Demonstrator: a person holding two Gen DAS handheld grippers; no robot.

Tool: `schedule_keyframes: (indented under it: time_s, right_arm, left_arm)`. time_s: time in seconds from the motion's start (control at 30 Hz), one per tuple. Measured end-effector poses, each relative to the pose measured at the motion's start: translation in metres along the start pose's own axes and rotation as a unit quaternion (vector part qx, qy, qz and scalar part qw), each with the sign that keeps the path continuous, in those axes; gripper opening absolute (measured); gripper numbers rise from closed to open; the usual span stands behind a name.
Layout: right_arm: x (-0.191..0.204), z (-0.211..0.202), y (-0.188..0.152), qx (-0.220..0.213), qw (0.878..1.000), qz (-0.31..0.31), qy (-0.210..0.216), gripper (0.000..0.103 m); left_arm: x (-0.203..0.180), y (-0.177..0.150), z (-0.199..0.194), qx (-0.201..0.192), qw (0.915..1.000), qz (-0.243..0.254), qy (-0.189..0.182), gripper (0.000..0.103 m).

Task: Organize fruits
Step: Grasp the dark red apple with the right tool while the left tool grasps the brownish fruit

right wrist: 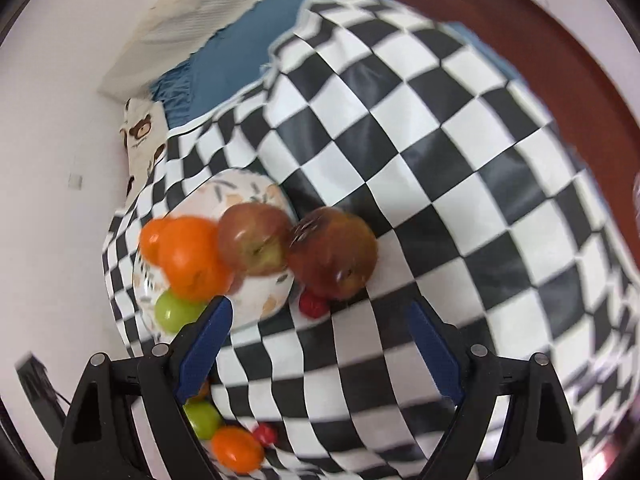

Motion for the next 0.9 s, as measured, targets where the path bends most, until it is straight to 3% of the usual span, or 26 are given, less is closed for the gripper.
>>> schedule_keyframes:
  time_s: [0.17,0.3,0.43,0.6,0.73,0.8,0.87,0.9]
  right_arm:
    - [-0.021,0.047,0.017,0.024,0.997,0.061,0.027,0.088]
    - [-0.024,0.066,0.019,0.030,0.996,0.074,0.045,0.074]
    - [-0.022,0.070,0.017,0.013,0.997,0.059,0.053,0.070]
    - [-0.013,0.058,0.007,0.011,0.999,0.019,0.040,0.070]
    - [0.006,0.043,-0.021,0.027,0.998,-0.043,0.024,0.070]
    - [0.015,0.041,-0.039,0.042,0.996,-0.072,0.014,0.070]
    - [0.021,0.042,-0.052,0.054,0.994,-0.090,0.009,0.070]
    - [0.025,0.043,-0.058,0.051,0.993,-0.105,0.000,0.070]
  left_arm:
    - [-0.001,0.000,0.017,0.016,0.9999,0.003,-0.002,0.103]
    - [-0.001,-0.001,0.025,0.024,0.9997,0.005,-0.002,0.103]
    - [0.003,-0.003,0.030,0.028,0.9996,0.001,-0.005,0.103]
    - [-0.002,-0.008,0.039,0.027,0.9986,0.035,0.030,0.103]
    - [-0.009,-0.013,0.048,0.033,0.9979,0.050,0.026,0.103]
    - [-0.014,-0.015,0.054,0.034,0.9976,0.057,0.021,0.097]
    - [-0.018,-0.017,0.059,0.035,0.9973,0.062,0.016,0.064]
    - [-0.019,-0.020,0.061,0.038,0.9972,0.063,0.009,0.057]
Point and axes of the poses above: each gripper's, at about its wrist camera, not at the fingertips, and z roughly the way its jaws point, x to its left, y to its top, the point moved 1 cm from there along z, roughly the way its jaws point, and after that the axes turned 4 degrees about -x, right-handed, at the moved point
